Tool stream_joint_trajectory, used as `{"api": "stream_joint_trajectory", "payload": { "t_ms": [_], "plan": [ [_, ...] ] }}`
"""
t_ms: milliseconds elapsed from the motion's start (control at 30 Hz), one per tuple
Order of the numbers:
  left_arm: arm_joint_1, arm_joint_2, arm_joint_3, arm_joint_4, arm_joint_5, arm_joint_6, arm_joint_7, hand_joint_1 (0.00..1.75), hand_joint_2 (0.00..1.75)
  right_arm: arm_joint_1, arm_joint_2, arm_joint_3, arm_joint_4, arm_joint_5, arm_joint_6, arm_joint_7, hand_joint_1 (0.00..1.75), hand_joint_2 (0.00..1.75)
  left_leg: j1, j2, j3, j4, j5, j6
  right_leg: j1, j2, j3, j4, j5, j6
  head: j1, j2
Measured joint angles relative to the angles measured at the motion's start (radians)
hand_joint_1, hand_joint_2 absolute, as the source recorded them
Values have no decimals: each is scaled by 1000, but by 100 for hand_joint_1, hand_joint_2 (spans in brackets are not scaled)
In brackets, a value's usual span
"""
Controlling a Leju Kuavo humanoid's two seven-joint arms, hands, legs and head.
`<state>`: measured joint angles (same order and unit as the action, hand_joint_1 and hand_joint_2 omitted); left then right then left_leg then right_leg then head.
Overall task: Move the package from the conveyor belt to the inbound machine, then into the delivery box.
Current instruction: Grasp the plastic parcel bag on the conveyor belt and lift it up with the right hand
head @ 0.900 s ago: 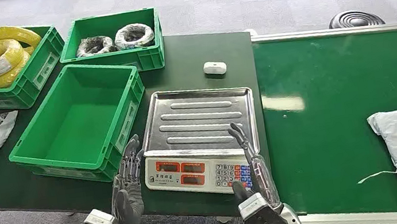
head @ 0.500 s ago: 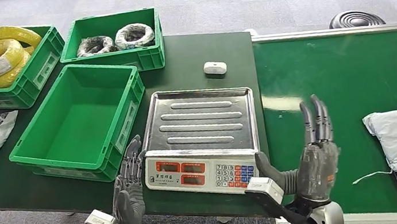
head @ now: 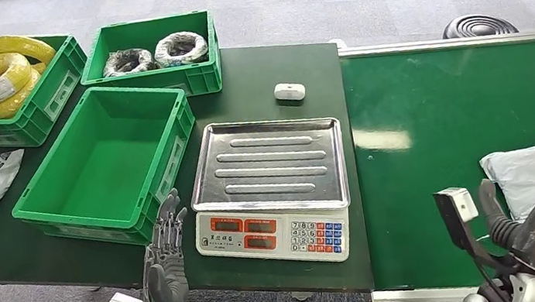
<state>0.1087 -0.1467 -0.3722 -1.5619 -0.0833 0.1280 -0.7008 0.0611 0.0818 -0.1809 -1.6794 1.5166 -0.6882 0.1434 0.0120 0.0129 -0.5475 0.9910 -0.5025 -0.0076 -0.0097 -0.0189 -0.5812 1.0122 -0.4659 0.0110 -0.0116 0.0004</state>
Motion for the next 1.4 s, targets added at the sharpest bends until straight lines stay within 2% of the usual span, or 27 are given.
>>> {"api": "stream_joint_trajectory", "payload": {
  "t_ms": [67, 133, 200, 267, 500, 767, 833, 933, 1167, 1267, 1400],
  "plan": [
    [2, 3, 3, -9, -1, 7, 0, 0, 0, -27, -44, -51, 50, 0, 6, 44, 0, 175, 0, -1, 0, 0, 0, 0, 0, 0, 0, 0, 0, 0, 0, 0],
    [7, 3, 11, -19, -4, 10, 0, 0, 0, -62, -98, -77, 105, 0, 22, 122, 0, 175, -1, 0, -1, 0, 0, 0, -1, 0, 1, 0, 0, 0, 0, 0],
    [13, 3, 20, -33, -10, 9, 0, 0, 0, -108, -155, -77, 174, 0, 44, 205, 0, 175, -1, 2, 0, 0, 0, 0, -1, 1, 1, 0, 0, 0, 0, 0],
    [19, 3, 30, -49, -16, 8, 0, 0, 0, -160, -206, -71, 249, 1, 61, 241, 0, 175, -1, 3, 1, 0, 0, 0, -1, 1, 1, 0, 0, 0, 0, 0],
    [44, 1, 56, -83, -25, -2, 0, 0, 0, -298, -294, -72, 469, 1, 85, 220, 0, 175, 0, 0, 1, 0, 0, 0, 0, 1, 1, 0, 0, 0, 0, 0],
    [68, 0, 71, -103, -37, -12, 0, 0, 0, -386, -335, -90, 671, 1, 98, 207, 0, 175, -1, 0, 0, 0, 0, 1, 0, 1, 0, 0, 0, 0, 0, 0],
    [76, -3, 77, -111, -43, -21, 0, 0, 0, -410, -337, -109, 726, 1, 138, 194, 0, 175, -1, 0, 0, 0, 0, 1, -1, 1, 0, 0, 0, 0, 0, 0],
    [79, -16, 96, -121, -60, -45, 10, 0, 0, -433, -318, -152, 765, 1, 262, 152, 0, 175, 0, 0, 0, 0, 0, 1, 0, 1, 0, 0, 0, 0, 0, 0],
    [77, -44, 140, -140, -85, -59, 26, 0, 0, -421, -206, -222, 711, -5, 508, 100, 0, 175, 1, 0, 1, 0, 0, 0, 1, 1, 0, 0, 0, 0, 0, 0],
    [81, -49, 153, -151, -92, -55, 28, 0, 0, -391, -157, -225, 647, -6, 558, 106, 0, 175, 1, 0, 0, 0, 0, 0, 1, 1, -1, 0, 0, 0, 0, 0],
    [84, -55, 164, -161, -97, -53, 34, 0, 0, -374, -124, -228, 589, -6, 606, 132, 0, 175, 0, 0, 0, 0, 0, 0, 1, 1, -1, 0, 0, 0, 0, 0]
  ]
}}
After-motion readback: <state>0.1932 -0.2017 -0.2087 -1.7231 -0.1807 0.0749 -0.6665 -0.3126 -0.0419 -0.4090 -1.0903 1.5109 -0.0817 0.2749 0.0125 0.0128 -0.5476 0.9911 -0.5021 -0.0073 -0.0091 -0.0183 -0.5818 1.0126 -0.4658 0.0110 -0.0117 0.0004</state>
